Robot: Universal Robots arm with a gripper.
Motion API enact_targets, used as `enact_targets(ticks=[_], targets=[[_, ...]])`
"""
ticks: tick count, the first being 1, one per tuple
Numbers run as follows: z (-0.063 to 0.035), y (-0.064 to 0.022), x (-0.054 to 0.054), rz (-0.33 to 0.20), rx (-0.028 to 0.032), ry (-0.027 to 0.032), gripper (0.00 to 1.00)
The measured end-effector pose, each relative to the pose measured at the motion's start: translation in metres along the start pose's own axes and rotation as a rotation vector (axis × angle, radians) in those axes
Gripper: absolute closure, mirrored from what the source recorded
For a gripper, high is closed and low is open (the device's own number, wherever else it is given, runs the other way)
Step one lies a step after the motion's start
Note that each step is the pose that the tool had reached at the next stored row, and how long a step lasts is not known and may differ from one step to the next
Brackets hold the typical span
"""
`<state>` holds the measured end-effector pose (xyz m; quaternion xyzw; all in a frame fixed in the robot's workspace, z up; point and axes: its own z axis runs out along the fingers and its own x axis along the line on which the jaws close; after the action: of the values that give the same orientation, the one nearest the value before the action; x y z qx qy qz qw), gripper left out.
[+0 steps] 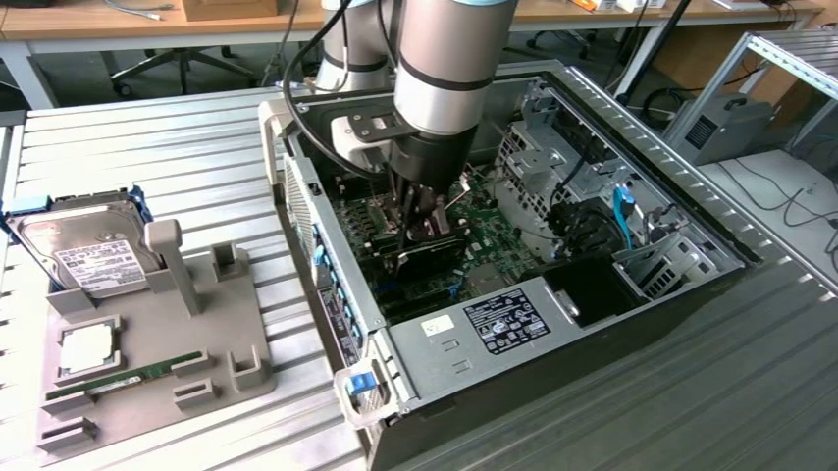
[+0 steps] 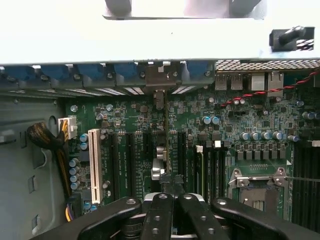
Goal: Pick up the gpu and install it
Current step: 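Press down on the gpu until it lock into place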
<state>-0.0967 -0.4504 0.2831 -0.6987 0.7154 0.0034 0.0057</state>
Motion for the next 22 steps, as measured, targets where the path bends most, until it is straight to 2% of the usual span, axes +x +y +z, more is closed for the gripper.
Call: enact_targets(ticks=[6, 9, 16, 19, 22], targets=[[-0.0153, -0.0001, -0.001, 0.0, 0.0001, 0.0011, 0.89], [-0.0265, -0.0003, -0.001, 0.0, 0.0001, 0.0029, 0.89], [-0.0289, -0.0007, -0.001, 0.0, 0.0, 0.003, 0.89], [-0.0288, -0.0077, -0.001, 0.0, 0.0001, 0.0029, 0.89], [-0.0288, -0.0255, -0.002, 0.0, 0.0001, 0.0025, 0.89]])
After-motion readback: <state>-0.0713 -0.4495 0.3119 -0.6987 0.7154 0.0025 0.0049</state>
